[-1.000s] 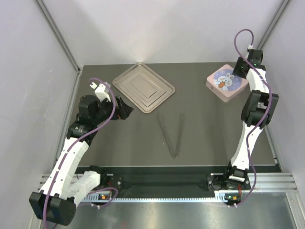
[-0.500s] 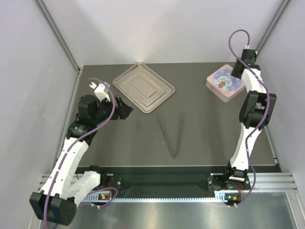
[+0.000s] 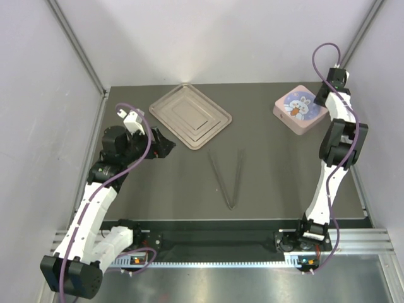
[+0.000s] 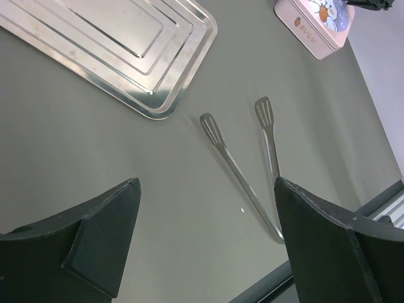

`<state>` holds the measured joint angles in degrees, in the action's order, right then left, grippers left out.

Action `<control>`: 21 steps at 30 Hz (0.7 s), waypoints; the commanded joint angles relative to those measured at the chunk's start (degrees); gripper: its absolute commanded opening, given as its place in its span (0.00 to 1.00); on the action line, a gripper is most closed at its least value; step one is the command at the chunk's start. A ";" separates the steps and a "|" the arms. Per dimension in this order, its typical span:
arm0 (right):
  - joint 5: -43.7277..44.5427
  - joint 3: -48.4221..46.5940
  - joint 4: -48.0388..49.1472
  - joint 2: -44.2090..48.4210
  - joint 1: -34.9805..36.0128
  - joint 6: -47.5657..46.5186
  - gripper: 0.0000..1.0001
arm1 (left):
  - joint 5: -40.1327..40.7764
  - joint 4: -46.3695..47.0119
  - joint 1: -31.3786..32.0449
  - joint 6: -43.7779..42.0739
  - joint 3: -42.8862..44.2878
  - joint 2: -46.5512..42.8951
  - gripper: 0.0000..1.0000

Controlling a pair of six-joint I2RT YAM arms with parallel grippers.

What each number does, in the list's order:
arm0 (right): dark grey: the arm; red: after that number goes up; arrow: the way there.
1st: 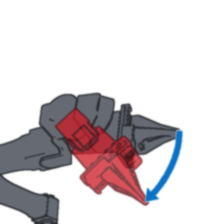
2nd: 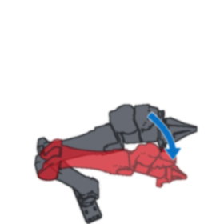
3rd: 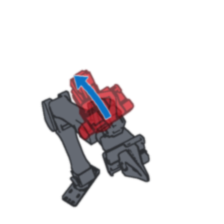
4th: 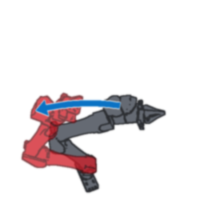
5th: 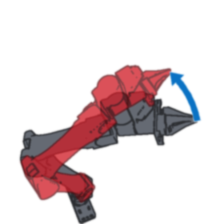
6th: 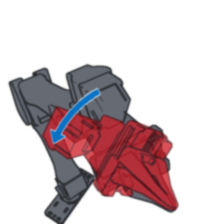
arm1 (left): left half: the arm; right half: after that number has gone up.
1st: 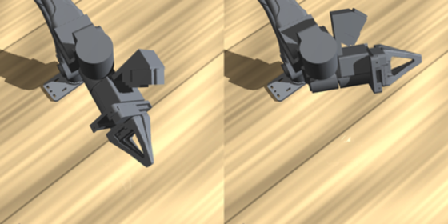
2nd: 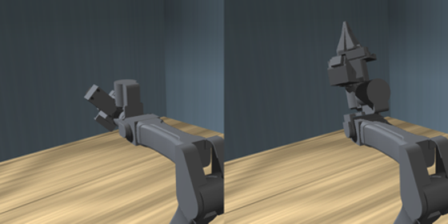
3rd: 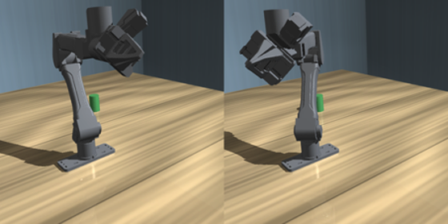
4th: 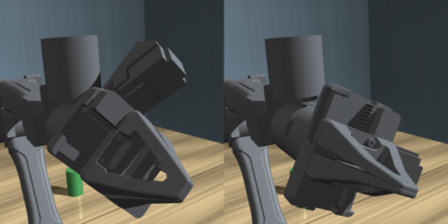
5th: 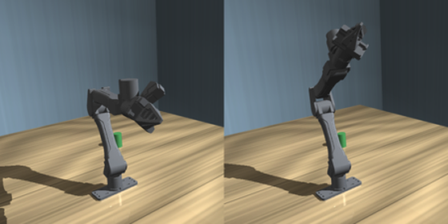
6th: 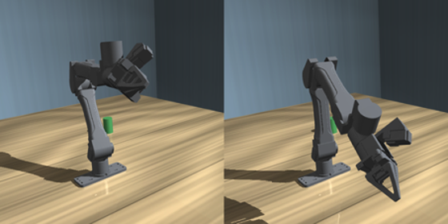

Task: Pack the chocolate

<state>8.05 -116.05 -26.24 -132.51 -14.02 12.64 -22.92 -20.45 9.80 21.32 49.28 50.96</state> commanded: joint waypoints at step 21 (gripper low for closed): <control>-46.81 2.32 49.51 -13.11 -0.39 43.50 0.00 | -0.55 3.04 -0.31 0.30 -0.23 -0.77 0.92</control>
<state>-31.09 -115.50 9.74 -139.48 -12.99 41.87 -22.92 -20.23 9.80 21.32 49.28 50.39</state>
